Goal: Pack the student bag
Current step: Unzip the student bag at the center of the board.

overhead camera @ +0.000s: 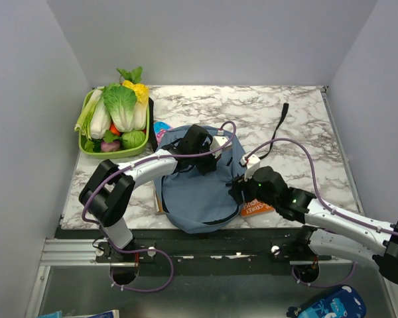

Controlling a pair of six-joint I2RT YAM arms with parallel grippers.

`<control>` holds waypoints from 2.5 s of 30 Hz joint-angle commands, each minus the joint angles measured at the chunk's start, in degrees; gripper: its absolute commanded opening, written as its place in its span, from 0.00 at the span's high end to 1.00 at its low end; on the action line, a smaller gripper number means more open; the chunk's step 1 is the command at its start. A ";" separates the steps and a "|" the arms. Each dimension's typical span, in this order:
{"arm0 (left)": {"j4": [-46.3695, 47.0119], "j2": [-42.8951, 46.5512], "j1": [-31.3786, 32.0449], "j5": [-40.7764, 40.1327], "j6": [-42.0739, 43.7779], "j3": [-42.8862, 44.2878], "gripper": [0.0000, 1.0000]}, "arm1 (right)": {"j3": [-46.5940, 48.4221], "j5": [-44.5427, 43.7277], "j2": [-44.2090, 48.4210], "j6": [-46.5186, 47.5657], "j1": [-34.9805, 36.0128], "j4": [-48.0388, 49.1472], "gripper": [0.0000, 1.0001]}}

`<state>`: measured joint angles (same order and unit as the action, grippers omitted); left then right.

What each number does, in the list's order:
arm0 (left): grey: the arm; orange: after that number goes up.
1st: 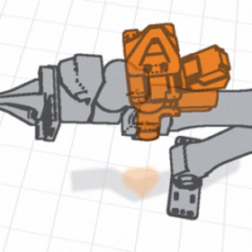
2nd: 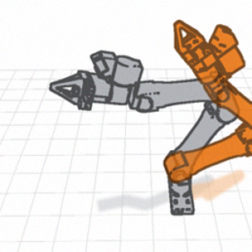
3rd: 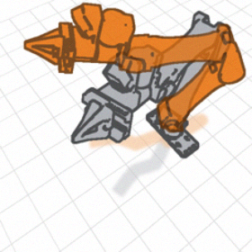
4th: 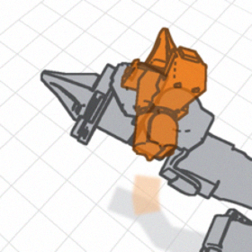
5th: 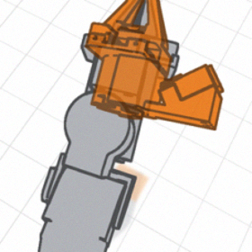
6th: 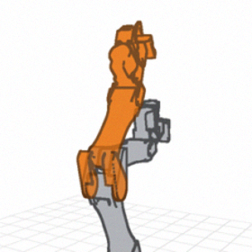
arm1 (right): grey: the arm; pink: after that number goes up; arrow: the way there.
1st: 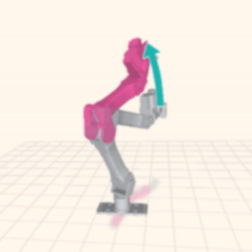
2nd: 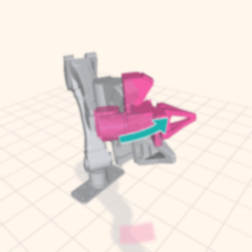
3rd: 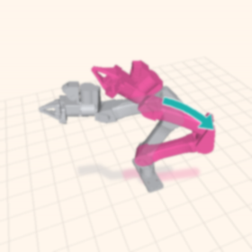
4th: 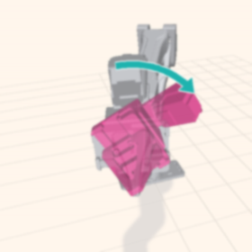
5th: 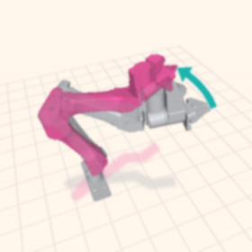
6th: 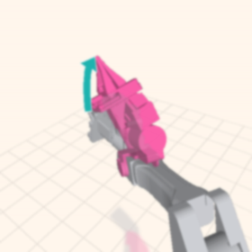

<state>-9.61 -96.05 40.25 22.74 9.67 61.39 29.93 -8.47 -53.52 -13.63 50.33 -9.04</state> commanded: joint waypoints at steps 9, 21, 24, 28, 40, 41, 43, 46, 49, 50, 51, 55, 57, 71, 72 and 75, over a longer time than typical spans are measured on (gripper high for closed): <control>0.20 -0.01 0.27 0.37 0.61 2.60 1.00 | 5.66 -6.73 -8.26 3.26 2.41 -0.19 0.36; -0.41 0.60 -0.43 0.29 1.49 2.25 1.00 | 7.86 -8.40 -12.05 -1.39 2.50 -3.53 0.59; -0.41 0.51 -0.52 0.29 1.58 2.25 1.00 | 7.42 -8.84 -11.52 -2.10 2.58 -3.88 0.59; -0.41 0.69 -0.70 0.46 1.40 2.25 1.00 | 7.24 -9.63 -11.43 -2.37 2.76 -3.79 0.59; -0.06 -0.71 -0.61 -1.03 -1.14 3.91 1.00 | 7.86 -8.33 -10.57 -3.95 2.85 -0.90 0.99; -0.24 -1.24 -0.61 -1.47 -1.67 4.44 1.00 | 7.77 -7.80 -9.95 -4.30 2.85 -0.72 0.99; -0.24 -2.38 -0.61 -3.31 -2.37 6.37 1.00 | 7.07 -6.22 -8.19 -5.88 2.85 -0.46 0.99; 0.29 -3.70 -0.61 -6.03 -3.78 8.83 1.00 | 6.72 -5.15 -4.50 -8.78 3.37 -0.89 0.99; 1.08 -4.93 -0.70 -8.31 -5.01 10.24 1.00 | 7.50 -9.78 -2.38 -14.48 4.43 -6.76 0.99; 1.34 -5.02 -0.70 -8.85 -5.36 10.42 1.00 | 8.90 -10.59 -2.47 -16.06 4.69 -11.83 0.99; 1.61 -5.28 -0.79 -9.29 -5.71 10.42 1.00 | 9.35 -11.39 -2.38 -17.30 5.65 -13.71 0.99; 2.49 -5.64 -0.70 -11.05 -7.12 10.33 1.00 | 9.88 -15.43 -0.63 -23.79 8.30 -19.08 0.99; 2.66 -5.73 -0.79 -11.67 -7.65 10.51 1.00 | 10.41 -16.92 -0.01 -27.04 8.73 -22.85 0.99; 0.73 -6.96 -1.84 -12.37 -11.44 14.64 0.81 | 10.58 -19.91 3.33 -36.56 12.69 -30.07 0.99; 0.38 -6.61 -1.84 -12.37 -10.73 14.03 0.71 | 10.67 -20.62 3.85 -36.56 12.78 -30.33 0.99; -1.20 -4.41 -1.93 -11.58 -7.22 13.41 0.33 | 11.11 -23.78 4.82 -37.78 12.69 -31.65 0.99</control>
<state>-11.11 -102.89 39.11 12.32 -1.21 73.71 39.27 -27.27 -50.61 -48.12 62.37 -37.19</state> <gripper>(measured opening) 0.398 0.013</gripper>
